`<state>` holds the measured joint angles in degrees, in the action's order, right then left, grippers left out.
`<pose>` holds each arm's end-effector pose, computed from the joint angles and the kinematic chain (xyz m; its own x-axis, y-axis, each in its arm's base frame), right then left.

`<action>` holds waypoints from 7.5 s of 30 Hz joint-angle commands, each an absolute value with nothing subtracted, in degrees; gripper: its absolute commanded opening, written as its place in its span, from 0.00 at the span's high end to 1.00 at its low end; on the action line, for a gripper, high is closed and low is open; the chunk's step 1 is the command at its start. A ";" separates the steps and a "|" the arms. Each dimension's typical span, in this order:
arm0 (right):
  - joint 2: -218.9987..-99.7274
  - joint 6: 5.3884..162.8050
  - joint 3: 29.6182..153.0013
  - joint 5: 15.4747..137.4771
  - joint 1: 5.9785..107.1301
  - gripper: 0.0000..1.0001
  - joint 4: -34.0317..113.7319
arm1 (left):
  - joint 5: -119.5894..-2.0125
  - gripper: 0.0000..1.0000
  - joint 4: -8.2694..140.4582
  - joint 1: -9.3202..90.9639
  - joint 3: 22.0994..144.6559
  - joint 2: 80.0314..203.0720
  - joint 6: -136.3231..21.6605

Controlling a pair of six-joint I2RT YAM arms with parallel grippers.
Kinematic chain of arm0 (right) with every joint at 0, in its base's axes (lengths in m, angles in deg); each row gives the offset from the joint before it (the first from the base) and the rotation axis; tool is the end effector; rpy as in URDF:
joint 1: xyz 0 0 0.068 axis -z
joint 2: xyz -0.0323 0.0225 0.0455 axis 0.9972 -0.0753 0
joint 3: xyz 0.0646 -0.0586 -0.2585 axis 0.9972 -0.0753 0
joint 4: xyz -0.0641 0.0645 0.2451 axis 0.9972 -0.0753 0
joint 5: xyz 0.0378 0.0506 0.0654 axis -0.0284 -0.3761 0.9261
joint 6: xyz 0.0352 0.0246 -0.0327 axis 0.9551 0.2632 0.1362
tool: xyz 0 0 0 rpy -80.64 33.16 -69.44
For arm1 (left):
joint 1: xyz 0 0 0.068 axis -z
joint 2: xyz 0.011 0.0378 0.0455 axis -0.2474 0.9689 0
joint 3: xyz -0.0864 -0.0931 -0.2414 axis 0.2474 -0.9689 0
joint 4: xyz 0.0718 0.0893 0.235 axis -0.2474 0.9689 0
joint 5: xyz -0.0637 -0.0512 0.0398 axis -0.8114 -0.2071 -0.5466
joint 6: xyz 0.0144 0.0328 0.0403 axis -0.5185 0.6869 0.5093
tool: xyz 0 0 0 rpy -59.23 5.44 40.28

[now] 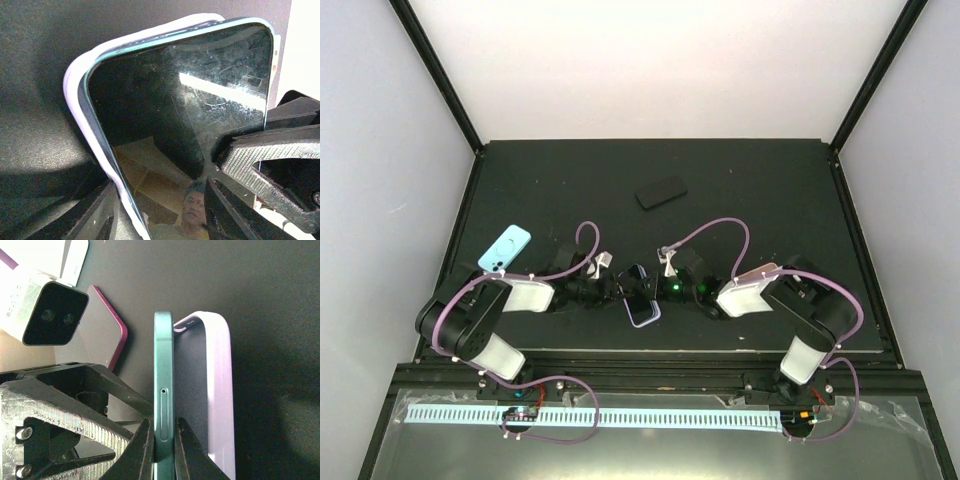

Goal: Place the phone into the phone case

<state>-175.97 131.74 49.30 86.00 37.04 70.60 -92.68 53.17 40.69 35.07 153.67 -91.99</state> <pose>0.1944 0.2366 0.1207 -0.9295 0.1207 -0.3485 -0.2111 0.6008 0.7710 0.2030 -0.1263 0.1083 -0.9860 -0.1276 -0.1078 0.0132 0.5836 -0.8120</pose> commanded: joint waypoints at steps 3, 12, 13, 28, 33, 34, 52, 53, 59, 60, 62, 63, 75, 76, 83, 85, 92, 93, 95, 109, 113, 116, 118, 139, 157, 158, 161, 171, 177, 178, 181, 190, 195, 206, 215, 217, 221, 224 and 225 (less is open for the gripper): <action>-177.54 129.82 47.10 91.35 36.38 0.99 69.71 | -90.80 0.54 49.72 41.13 35.12 155.96 -89.36; -177.80 128.30 48.55 89.29 36.54 0.99 63.43 | -91.04 0.58 50.08 41.12 35.32 154.91 -87.84; -177.71 128.02 48.74 89.38 36.65 0.99 63.01 | -91.17 0.58 50.00 41.07 35.13 154.84 -87.73; -175.18 124.91 49.38 90.40 38.12 0.90 56.92 | -89.39 0.54 53.52 41.19 34.59 154.50 -84.75; -170.93 121.39 52.19 84.94 38.19 0.82 47.59 | -89.45 0.55 53.83 41.22 34.95 154.78 -84.52; -170.17 120.78 52.76 83.94 38.21 0.80 46.05 | -89.39 0.55 53.85 41.22 34.95 154.73 -84.51; -168.96 122.89 52.85 83.25 38.26 0.45 45.08 | -89.12 0.57 53.59 41.28 34.66 155.44 -85.97; -169.45 123.35 52.59 83.70 38.26 0.43 45.88 | -89.35 0.57 53.01 41.35 34.39 155.64 -86.26; -172.89 126.13 51.75 87.57 38.28 0.38 51.26 | -89.89 0.60 51.07 42.27 33.55 156.53 -87.38; -173.01 126.63 51.60 88.22 38.25 0.38 52.25 | -89.85 0.62 50.75 42.49 33.54 156.75 -87.61; -173.22 127.80 51.45 89.97 38.23 0.38 54.16 | -89.87 0.63 50.33 42.86 33.53 157.30 -87.80; -173.29 128.30 51.45 90.80 38.30 0.38 55.09 | -90.01 0.63 50.00 42.99 33.47 157.55 -87.95; -172.43 141.65 44.78 99.69 38.62 0.43 77.19 | -88.59 0.68 49.42 43.14 30.69 155.95 -86.79; -172.43 142.37 44.44 99.83 38.70 0.44 78.40 | -88.66 0.68 49.32 43.09 30.38 155.90 -86.87; -173.21 145.39 42.08 99.72 39.02 0.47 85.45 | -87.16 0.68 50.81 43.08 29.32 154.86 -86.20; -173.93 147.02 40.95 99.86 39.19 0.48 89.43 | -86.58 0.68 51.61 43.01 29.40 154.76 -85.93; -175.31 151.39 38.10 98.80 39.69 0.51 99.43 | -85.53 0.67 55.69 42.74 29.86 152.98 -85.75; -175.27 151.85 37.58 98.41 39.78 0.51 100.33 | -85.10 0.67 56.54 42.60 29.91 152.38 -85.81; -175.02 152.66 36.86 97.84 39.93 0.51 102.10 | -84.50 0.67 57.67 42.61 29.84 151.35 -85.85; -178.17 154.41 37.03 99.15 40.21 0.51 105.60 | -87.33 0.63 56.41 42.62 28.27 149.75 -89.73; -174.80 149.08 38.03 96.49 40.18 0.52 90.88 | -86.91 0.63 58.74 42.58 28.60 149.36 -89.89; -170.97 143.63 39.07 92.30 40.35 0.54 78.53 | -87.26 0.63 60.23 42.55 28.40 150.21 -90.68; -169.09 140.85 39.85 90.58 40.56 0.56 73.01 | -88.71 0.63 59.34 42.63 27.66 150.79 -91.56; -168.71 135.45 42.53 91.05 39.69 0.89 65.38 | -90.07 0.64 54.14 44.17 25.97 150.82 -93.13; -171.91 134.93 45.11 93.06 38.40 0.97 66.86 | -89.01 0.67 52.52 46.75 29.07 151.69 -94.52; -171.24 134.61 45.11 92.36 38.53 0.96 65.58 | -88.84 0.67 53.24 46.71 29.25 151.39 -94.45; -167.72 133.03 45.13 88.72 38.51 0.89 60.05 | -86.13 0.67 58.59 46.68 29.66 149.46 -93.56; -167.38 135.50 43.51 88.14 38.28 0.62 59.03 | -84.40 0.67 62.80 46.73 28.99 147.77 -93.20; -170.36 138.43 43.06 88.74 36.72 0.52 61.99 | -84.49 0.69 61.59 46.68 28.57 149.19 -92.69; -170.91 139.18 42.97 89.33 36.54 0.51 63.11 | -84.59 0.70 61.29 46.72 28.46 149.53 -92.69; -172.61 141.43 42.37 91.16 36.49 0.48 68.02 | -84.85 0.76 59.78 46.66 27.39 150.26 -93.04; -174.38 147.87 39.78 96.45 36.54 0.48 85.51 | -85.31 0.81 57.35 46.44 26.39 153.39 -93.23; -175.54 150.80 38.83 99.31 36.56 0.49 91.60 | -83.97 0.80 58.41 46.44 25.54 153.32 -93.23; -177.82 154.52 35.19 101.51 38.40 0.50 107.69 | -79.26 0.79 68.44 46.38 28.38 148.97 -90.78; -177.41 153.34 35.56 102.61 38.61 0.50 107.00 | -78.18 0.78 71.35 46.39 29.67 146.54 -90.86; -177.78 153.26 35.71 102.95 38.61 0.50 106.68 | -78.26 0.77 71.47 46.39 29.75 146.27 -91.04; -178.46 153.99 35.91 103.81 38.64 0.51 108.53 | -78.07 0.76 72.86 46.36 30.23 145.60 -90.85; -178.39 153.29 36.83 104.77 38.58 0.52 105.71 | -77.70 0.75 73.78 46.34 30.45 144.72 -90.87; -178.39 152.72 37.13 104.96 38.61 0.52 104.85 | -77.59 0.75 74.00 46.35 30.46 144.49 -91.01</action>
<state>-178.11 153.33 34.64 98.72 39.77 103.08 -84.75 65.72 45.59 31.11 143.31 -91.82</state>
